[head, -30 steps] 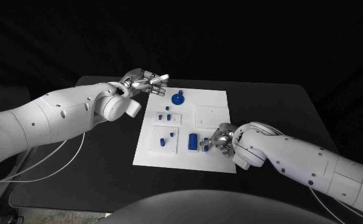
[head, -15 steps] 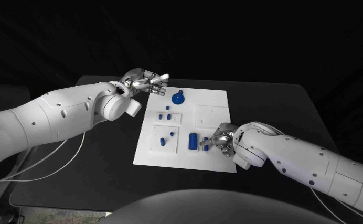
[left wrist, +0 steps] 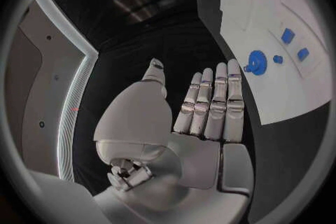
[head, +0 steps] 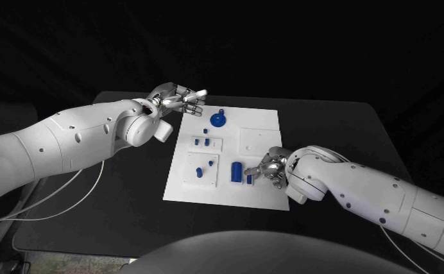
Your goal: Assemble the parts on the task board
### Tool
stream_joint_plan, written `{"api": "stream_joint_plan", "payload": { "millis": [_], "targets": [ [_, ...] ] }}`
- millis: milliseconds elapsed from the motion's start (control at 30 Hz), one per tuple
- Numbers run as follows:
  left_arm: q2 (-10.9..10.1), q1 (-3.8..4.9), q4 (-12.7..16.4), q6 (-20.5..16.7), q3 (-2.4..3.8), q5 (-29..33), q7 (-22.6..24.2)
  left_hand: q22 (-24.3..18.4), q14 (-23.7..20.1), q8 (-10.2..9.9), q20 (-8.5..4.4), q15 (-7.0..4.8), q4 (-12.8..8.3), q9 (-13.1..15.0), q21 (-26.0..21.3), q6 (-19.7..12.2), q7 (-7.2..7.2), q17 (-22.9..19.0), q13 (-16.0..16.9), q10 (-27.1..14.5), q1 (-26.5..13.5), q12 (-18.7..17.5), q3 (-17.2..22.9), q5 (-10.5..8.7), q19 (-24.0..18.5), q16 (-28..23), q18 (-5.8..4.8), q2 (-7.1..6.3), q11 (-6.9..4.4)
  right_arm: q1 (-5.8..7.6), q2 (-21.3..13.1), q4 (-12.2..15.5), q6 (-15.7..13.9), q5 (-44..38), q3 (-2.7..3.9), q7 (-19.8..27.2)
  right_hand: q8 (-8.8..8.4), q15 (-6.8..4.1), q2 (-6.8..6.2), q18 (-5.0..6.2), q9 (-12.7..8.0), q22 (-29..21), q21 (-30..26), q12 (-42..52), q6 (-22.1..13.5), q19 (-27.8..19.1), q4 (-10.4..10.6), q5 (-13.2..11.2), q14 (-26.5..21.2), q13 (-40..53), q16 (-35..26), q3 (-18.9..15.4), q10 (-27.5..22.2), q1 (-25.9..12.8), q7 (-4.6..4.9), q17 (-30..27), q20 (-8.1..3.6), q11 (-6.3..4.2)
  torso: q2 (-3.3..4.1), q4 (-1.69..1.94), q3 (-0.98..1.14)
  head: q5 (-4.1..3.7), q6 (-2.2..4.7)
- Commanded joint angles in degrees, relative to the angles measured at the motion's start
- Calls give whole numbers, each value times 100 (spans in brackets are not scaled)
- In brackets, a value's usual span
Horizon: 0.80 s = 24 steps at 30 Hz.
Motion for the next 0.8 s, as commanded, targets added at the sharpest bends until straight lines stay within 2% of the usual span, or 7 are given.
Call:
{"api": "stream_joint_plan", "payload": {
  "millis": [33,267,533,667,733,800],
  "targets": [
    [4,4,9,83,4,-12,17,-8,-44,-6,12,-4,0,6,-12,-27,-4,-2,1,-43,-10,-19,-15,-12,-44,0,-5,-23,7,10,4,10,115,-97,-2,39,-12,-6,-52,73,0,-10,25,7,38,275,39,-25,29,121,-11,7,-11,-15,12,3,20,35,2,1,1,4,-1],
    [7,4,6,87,3,-12,16,-8,-44,-6,12,-4,0,6,-12,-27,-4,-2,1,-43,-10,-19,-15,-12,-44,0,-5,-23,7,21,-9,-4,121,-115,-1,28,-12,-6,-40,71,4,-7,37,7,42,276,62,-25,33,121,-6,34,-9,26,9,11,21,33,1,-1,-2,0,-1],
    [5,4,6,78,3,-12,28,-8,-44,-6,12,-4,0,6,-12,-27,-4,-2,1,-43,-10,-19,-15,-12,-44,0,-5,-23,7,23,-55,-27,63,-152,-1,52,-13,-11,108,64,0,-9,42,10,60,275,-314,3,34,121,-9,166,-9,62,-10,10,17,21,-1,2,-2,-1,-1],
    [3,4,-1,-12,3,3,125,-7,-28,-3,9,-9,-34,8,-10,-11,-9,0,2,-25,23,-17,-16,-11,-35,2,-3,15,1,24,-124,-47,-18,-107,1,319,-15,-9,119,68,-13,-20,26,42,-12,274,-413,47,32,136,-25,208,-1,32,11,-7,15,31,-4,-4,3,10,39],
    [3,4,-17,-72,3,51,215,-6,-17,-2,8,-12,-85,9,-6,2,-14,1,2,-7,54,-17,-19,-10,-27,1,0,60,-4,24,-170,-55,-21,0,26,607,-16,-7,120,71,-21,-23,21,49,-50,275,-419,55,28,140,-41,219,1,40,23,-22,18,37,-9,-9,4,4,79],
    [8,4,-55,-174,3,149,370,-4,3,-1,8,-17,-191,10,-1,23,-20,5,1,18,105,-18,-40,-6,-16,1,6,140,-11,24,-248,-39,-66,167,144,1103,-12,4,169,86,-72,-66,-68,7,-133,262,-474,170,20,122,-118,160,-27,80,52,-94,31,57,-18,-19,8,19,159]
  ]
}}
